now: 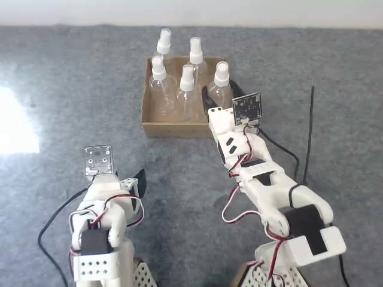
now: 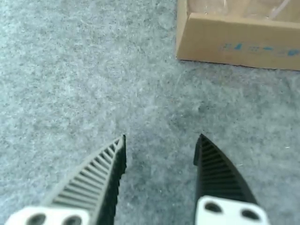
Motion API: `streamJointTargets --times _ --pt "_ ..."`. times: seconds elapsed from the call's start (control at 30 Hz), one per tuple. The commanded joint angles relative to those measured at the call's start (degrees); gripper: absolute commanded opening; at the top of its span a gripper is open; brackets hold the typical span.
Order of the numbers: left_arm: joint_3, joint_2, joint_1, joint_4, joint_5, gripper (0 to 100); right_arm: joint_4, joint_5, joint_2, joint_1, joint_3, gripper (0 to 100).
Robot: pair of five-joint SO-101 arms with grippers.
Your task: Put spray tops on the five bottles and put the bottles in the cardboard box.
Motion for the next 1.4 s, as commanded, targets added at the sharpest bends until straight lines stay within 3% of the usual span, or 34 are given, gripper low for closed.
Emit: streamJointTargets --times 0.0,1.37 --pt "-0.5 -0.5 -0.4 0.3 0.1 22 -1.3 -0.4 -1.1 0.8 -4.3 1.3" --pt "-0.5 -0.5 -0.4 0.3 0.2 22 -1.1 0.3 2.6 1.5 -3.5 1.3"
